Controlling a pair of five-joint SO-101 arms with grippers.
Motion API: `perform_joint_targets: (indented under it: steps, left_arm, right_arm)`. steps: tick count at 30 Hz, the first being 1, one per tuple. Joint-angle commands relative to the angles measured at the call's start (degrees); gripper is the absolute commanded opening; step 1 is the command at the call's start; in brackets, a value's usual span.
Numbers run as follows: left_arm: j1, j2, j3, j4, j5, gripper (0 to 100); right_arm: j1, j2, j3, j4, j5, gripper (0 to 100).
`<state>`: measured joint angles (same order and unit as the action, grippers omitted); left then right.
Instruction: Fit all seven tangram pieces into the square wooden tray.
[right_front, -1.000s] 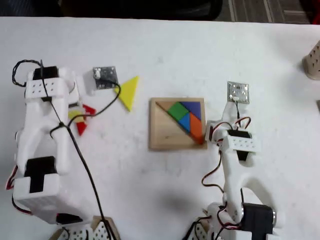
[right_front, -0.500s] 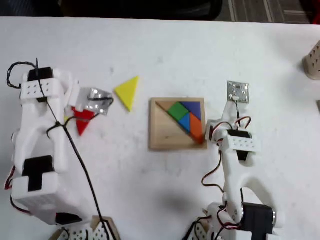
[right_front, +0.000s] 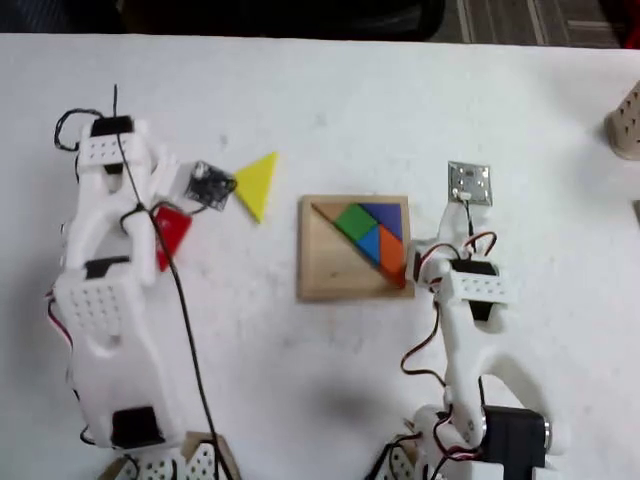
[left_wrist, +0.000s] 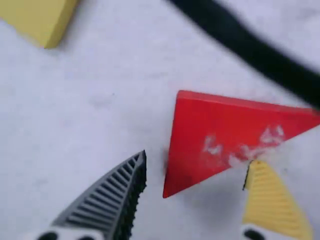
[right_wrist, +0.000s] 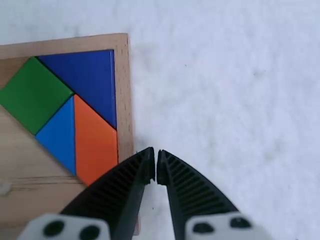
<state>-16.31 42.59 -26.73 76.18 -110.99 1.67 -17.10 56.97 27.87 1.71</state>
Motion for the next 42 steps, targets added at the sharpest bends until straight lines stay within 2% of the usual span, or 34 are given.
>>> perform_joint_targets:
  steps: [1, 4, 8, 11, 21, 29, 32, 34, 39, 42]
  left_arm:
    - [-1.0, 7.1, -12.8, 4.0, 1.8, 32]
    - [-2.5, 11.6, -18.3, 7.5, 1.8, 32]
    - [-4.6, 14.9, -24.4, 16.2, 2.2, 32]
    - [-5.6, 16.1, -28.1, 22.0, 9.6, 32]
    - [-5.5, 17.1, -30.7, 26.1, 58.5, 32]
    - [-5.9, 16.0, -14.8, 26.2, 101.3, 32]
    - [-5.8, 13.2, -8.4, 26.2, 112.4, 32]
    - [-5.1, 10.5, -4.1, 26.2, 115.3, 32]
    - [-1.3, 1.1, 5.2, 26.1, 115.3, 32]
    - [1.3, -6.5, 10.1, 26.1, 109.7, 32]
  right_arm:
    - [-0.5, -0.1, -0.8, -1.1, 0.8, 1.7]
    - [-0.5, -0.1, -0.8, -1.1, 0.8, 1.7]
    - [-0.5, -0.1, -0.8, -1.1, 0.8, 1.7]
    - [-0.5, -0.1, -0.8, -1.1, 0.8, 1.7]
    - [-0.2, -0.6, -0.6, -1.1, 0.8, 1.7]
    - [-0.2, -0.6, -0.5, -0.9, 0.8, 1.7]
    - [-0.2, -0.6, -0.5, -0.8, 0.8, 1.7]
    - [-0.2, -0.6, -0.5, -0.8, 0.8, 1.7]
    - [-0.2, -0.6, -0.5, -0.8, 0.8, 1.7]
    - [-0.2, -0.6, -0.5, -0.8, 1.5, 1.7]
